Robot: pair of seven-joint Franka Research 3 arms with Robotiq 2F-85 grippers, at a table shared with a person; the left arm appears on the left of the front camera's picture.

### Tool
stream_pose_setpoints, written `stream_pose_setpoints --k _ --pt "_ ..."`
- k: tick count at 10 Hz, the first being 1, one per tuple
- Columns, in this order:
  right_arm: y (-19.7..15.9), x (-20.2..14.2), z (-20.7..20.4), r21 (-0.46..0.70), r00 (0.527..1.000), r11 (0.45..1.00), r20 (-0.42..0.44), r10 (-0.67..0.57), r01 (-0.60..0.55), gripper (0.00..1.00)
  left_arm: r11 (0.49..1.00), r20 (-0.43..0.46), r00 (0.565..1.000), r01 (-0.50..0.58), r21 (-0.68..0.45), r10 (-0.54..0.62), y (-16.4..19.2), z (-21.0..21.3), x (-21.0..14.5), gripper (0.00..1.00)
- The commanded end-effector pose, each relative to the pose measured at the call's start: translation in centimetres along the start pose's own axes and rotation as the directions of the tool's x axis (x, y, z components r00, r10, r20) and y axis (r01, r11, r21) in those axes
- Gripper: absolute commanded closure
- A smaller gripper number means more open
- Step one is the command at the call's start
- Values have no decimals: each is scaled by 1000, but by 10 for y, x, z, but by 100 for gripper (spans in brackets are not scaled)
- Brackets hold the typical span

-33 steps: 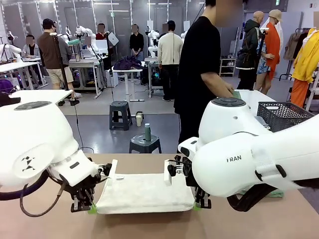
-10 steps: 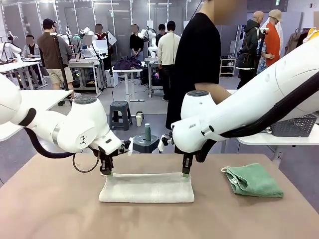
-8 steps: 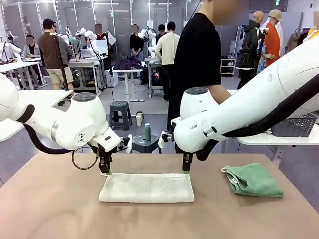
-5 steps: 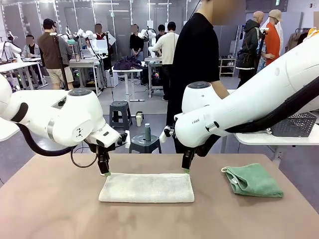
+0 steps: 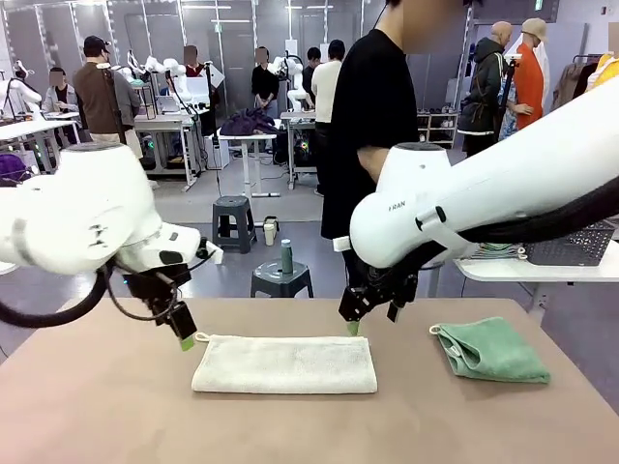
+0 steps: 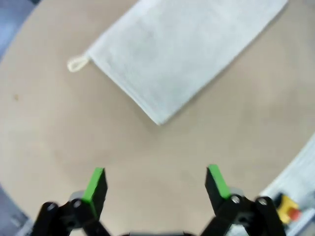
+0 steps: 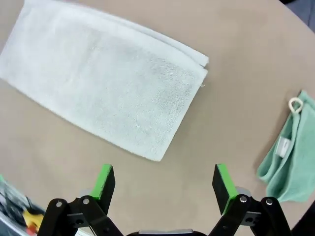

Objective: Fold the towels and place them in the basket.
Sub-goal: When a person lays out a Towel with hook on the table, fold it in half twice.

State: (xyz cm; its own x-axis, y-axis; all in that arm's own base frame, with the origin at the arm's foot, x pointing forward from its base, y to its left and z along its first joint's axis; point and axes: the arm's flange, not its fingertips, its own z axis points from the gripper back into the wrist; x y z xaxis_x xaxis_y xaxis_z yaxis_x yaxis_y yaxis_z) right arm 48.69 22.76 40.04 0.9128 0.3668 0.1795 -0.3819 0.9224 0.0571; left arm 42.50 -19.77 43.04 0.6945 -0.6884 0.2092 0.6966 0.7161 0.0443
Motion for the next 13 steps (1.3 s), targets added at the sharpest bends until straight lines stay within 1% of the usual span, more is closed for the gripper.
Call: stream_pose_setpoints --k 1,3,4,5,6,7,8,11,13 --pt "5 -16 -21 -50 981 983 85 -172 176 0 998 56 997 -59 -5 59 -29 19 -44 0" --pt "0 -23 -36 -36 960 964 104 -260 265 0 998 57 996 -69 -8 69 -45 25 -83 0" --pt "-1 -27 -44 -54 952 952 85 -295 300 0 996 48 995 -83 -16 84 -48 27 -99 0" --pt "-3 -30 -49 -89 943 940 78 -322 328 0 996 59 994 -88 -1 88 -52 27 -110 0" --pt "-5 -31 -51 -106 935 929 73 -347 354 0 999 64 997 -52 -6 52 -52 27 -121 0" --pt "-5 -31 -54 -38 956 958 73 -283 286 0 998 63 996 -64 -10 64 -39 38 -72 0" --pt "-12 -35 -48 -59 954 953 55 -293 297 0 998 63 996 -64 -10 64 -39 38 -72 0" --pt "-12 -35 -50 -62 956 954 52 -290 293 0 998 63 996 -64 -10 64 -39 38 -72 0" --pt "-14 -16 -66 -95 945 940 56 -323 327 0 998 63 996 -64 -10 64 -39 38 -72 0"
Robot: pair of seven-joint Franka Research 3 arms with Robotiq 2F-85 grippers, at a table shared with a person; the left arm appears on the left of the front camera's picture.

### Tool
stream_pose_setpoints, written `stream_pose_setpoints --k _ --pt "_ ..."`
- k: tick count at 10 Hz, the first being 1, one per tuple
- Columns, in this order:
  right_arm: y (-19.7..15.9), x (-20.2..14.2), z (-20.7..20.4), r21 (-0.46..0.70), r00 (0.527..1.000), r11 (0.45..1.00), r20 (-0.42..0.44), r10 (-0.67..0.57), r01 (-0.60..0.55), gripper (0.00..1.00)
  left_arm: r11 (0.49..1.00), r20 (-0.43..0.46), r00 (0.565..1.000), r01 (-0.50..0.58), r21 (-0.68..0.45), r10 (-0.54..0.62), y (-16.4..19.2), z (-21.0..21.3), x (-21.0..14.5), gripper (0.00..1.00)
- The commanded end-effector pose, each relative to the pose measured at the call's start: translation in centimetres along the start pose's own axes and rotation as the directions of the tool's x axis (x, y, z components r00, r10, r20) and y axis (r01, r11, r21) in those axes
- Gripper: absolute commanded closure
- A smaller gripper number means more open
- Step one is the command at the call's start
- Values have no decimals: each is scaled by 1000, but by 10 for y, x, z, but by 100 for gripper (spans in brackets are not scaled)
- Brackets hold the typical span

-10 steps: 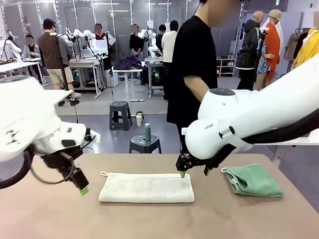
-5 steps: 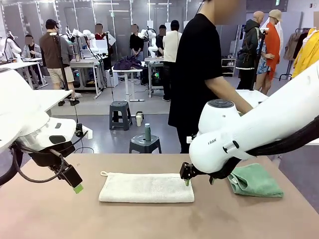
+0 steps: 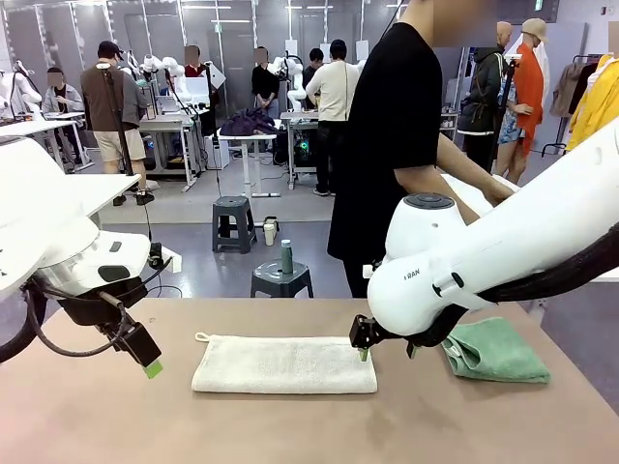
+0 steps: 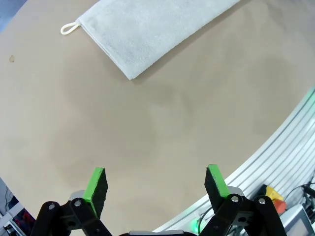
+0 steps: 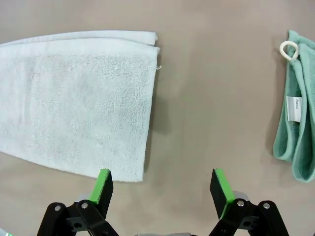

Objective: Fold the towels and place them in the basket.
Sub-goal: When a person lays out a Towel with hook on the table, fold it in half twice.

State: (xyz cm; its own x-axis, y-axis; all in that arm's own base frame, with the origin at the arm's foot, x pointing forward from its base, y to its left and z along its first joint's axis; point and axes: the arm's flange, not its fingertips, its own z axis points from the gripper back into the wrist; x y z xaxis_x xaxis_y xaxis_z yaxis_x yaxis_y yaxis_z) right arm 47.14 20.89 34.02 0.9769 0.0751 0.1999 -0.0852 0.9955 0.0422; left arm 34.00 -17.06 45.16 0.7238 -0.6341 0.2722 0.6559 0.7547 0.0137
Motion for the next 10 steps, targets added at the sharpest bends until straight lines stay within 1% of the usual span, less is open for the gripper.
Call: stream_pose_setpoints --k 1,2,3,5,10 --pt "10 19 -18 -34 999 999 11 -38 38 0 1000 1 1000 -2 8 2 0 -2 1 0" --pt "14 24 -24 -46 998 997 4 -55 55 0 1000 1 1000 -2 8 2 0 -2 1 0" --pt "16 28 -29 -66 998 996 15 -64 65 0 1000 1 1000 -2 8 2 0 -2 1 0" --pt "18 34 -45 -64 996 994 -8 -85 85 0 1000 1 1000 -2 8 2 0 -2 1 0" --pt "20 38 -61 -49 993 993 -44 -105 103 0 1000 1 1000 -2 8 2 0 -2 1 0"
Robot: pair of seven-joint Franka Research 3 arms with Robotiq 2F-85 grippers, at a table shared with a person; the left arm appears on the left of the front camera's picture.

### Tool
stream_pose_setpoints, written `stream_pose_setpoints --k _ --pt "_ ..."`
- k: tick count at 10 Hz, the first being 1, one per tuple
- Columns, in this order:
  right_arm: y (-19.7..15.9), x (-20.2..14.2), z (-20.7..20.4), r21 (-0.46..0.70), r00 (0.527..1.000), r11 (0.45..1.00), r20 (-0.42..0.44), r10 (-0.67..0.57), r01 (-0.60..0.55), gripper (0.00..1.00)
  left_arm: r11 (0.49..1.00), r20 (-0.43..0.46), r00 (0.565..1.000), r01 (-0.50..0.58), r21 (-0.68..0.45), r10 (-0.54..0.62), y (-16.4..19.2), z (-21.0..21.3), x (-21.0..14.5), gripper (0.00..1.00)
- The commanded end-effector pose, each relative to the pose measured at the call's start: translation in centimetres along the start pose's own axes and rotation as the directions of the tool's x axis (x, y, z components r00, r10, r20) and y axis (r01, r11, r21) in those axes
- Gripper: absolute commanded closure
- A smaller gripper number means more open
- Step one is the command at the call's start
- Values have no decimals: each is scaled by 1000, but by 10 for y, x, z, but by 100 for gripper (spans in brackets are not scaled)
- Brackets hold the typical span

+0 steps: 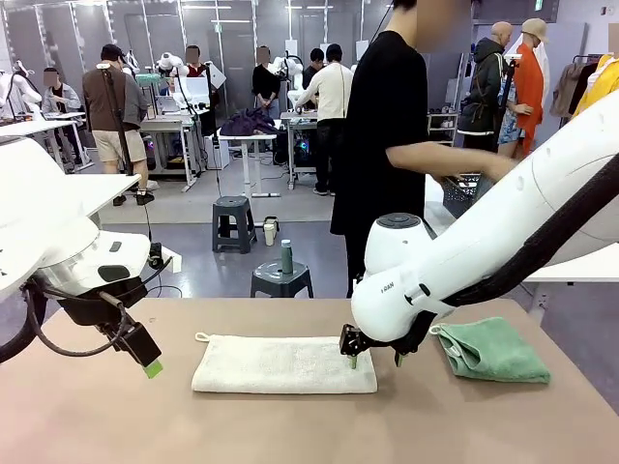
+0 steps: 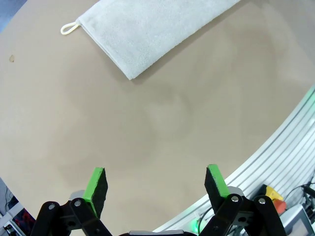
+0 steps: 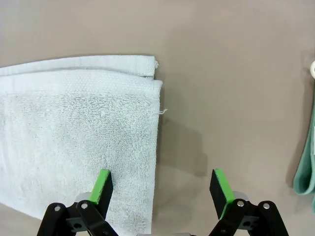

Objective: Fold the towels and place them in the basket.
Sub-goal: When a person lays out a Towel with hook on the table, fold it in half twice.

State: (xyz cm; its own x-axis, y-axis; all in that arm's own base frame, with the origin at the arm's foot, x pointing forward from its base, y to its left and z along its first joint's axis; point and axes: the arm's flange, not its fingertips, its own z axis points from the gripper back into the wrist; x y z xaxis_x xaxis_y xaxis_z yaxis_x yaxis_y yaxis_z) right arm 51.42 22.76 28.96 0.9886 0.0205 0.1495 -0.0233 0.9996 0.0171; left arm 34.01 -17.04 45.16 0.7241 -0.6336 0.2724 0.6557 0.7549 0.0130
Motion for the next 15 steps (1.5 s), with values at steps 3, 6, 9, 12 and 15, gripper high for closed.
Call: stream_pose_setpoints --k 3,6,9,12,15 --pt "7 8 -5 19 998 998 -8 -56 56 68 1000 0 1000 -2 9 2 0 -1 1 0" --pt "5 11 -9 48 997 996 -17 -75 76 100 1000 0 1000 -2 9 2 0 -1 1 0" --pt "-1 13 -10 67 995 993 -30 -91 93 100 1000 0 1000 -2 9 2 0 -1 1 0" --pt "-3 12 -3 68 995 993 -17 -94 94 100 1000 0 1000 -2 9 2 0 -1 1 0" --pt "-15 11 10 121 997 990 7 -74 72 100 1000 0 1000 -2 9 2 0 -1 1 0"
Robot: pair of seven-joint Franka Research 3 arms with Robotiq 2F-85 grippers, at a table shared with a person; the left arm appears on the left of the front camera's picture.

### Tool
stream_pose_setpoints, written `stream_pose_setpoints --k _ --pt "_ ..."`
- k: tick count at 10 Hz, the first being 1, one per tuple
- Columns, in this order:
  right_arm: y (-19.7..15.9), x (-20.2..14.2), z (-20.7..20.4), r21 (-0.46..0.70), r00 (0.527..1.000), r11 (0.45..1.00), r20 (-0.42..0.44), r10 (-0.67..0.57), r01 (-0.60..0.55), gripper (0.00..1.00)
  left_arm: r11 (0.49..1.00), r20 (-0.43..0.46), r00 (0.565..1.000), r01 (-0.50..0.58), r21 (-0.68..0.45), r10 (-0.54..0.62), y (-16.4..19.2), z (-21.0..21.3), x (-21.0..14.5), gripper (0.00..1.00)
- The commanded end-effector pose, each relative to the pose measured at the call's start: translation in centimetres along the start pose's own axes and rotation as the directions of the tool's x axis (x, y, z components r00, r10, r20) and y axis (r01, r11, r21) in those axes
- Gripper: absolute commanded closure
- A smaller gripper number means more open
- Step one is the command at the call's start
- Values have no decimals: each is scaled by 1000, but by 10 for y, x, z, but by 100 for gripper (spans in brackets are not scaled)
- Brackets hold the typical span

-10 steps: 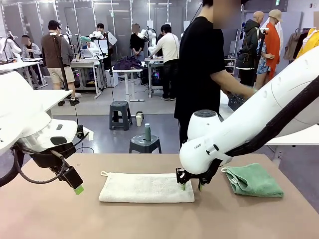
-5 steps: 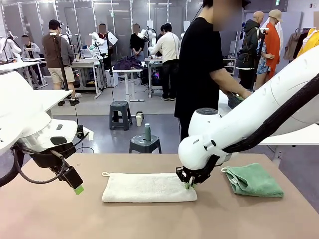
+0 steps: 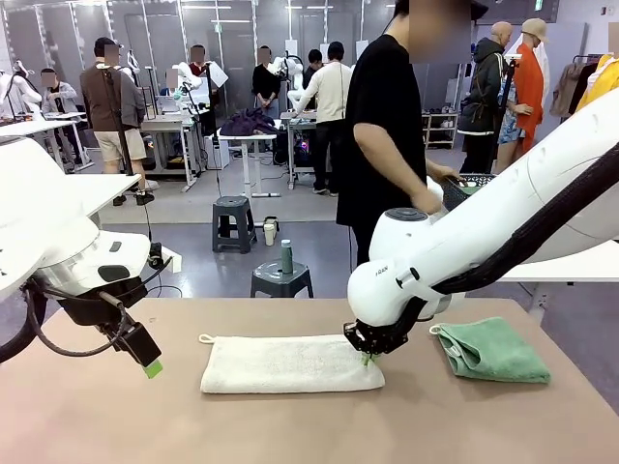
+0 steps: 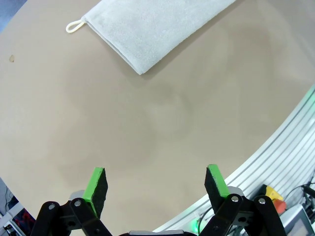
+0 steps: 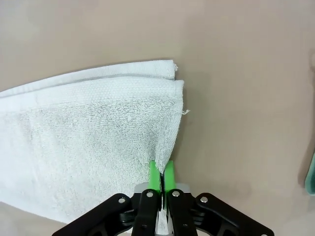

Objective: Fold the towels and place them in the basket.
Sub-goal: When a person lays out a Towel with hook on the table, fold it in half twice.

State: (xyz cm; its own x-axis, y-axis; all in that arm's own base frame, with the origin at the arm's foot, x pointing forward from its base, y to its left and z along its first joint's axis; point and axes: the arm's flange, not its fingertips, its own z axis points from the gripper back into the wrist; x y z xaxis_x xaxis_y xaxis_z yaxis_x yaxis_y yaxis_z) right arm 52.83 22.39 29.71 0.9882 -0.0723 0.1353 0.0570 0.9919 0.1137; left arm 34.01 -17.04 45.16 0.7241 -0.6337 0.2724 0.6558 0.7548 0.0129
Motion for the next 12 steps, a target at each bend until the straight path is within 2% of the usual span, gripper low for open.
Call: stream_pose_setpoints --k 1,2,3,5,6,9,12 --pt "-18 -3 15 29 999 999 26 38 -38 100 1000 0 1000 -2 9 2 0 -1 1 0" --pt "-30 -3 34 -59 996 996 47 72 -69 100 1000 0 1000 -2 9 2 0 -1 1 0" --pt "-40 -4 56 -98 992 990 65 104 -97 100 1000 0 1000 -2 9 2 0 -1 1 0" --pt "-42 -8 97 -103 981 982 91 169 -160 100 1000 0 1000 -2 9 2 0 -1 1 0" --pt "-32 -10 113 -100 976 978 98 192 -183 100 1000 0 1000 -2 9 2 0 -1 1 0" --pt "32 -20 143 -62 963 973 142 231 -224 100 1000 0 1000 -2 9 2 0 -1 1 0" --pt "103 -23 132 -13 975 982 118 187 -186 100 1000 0 1000 -2 9 2 0 -1 1 0"
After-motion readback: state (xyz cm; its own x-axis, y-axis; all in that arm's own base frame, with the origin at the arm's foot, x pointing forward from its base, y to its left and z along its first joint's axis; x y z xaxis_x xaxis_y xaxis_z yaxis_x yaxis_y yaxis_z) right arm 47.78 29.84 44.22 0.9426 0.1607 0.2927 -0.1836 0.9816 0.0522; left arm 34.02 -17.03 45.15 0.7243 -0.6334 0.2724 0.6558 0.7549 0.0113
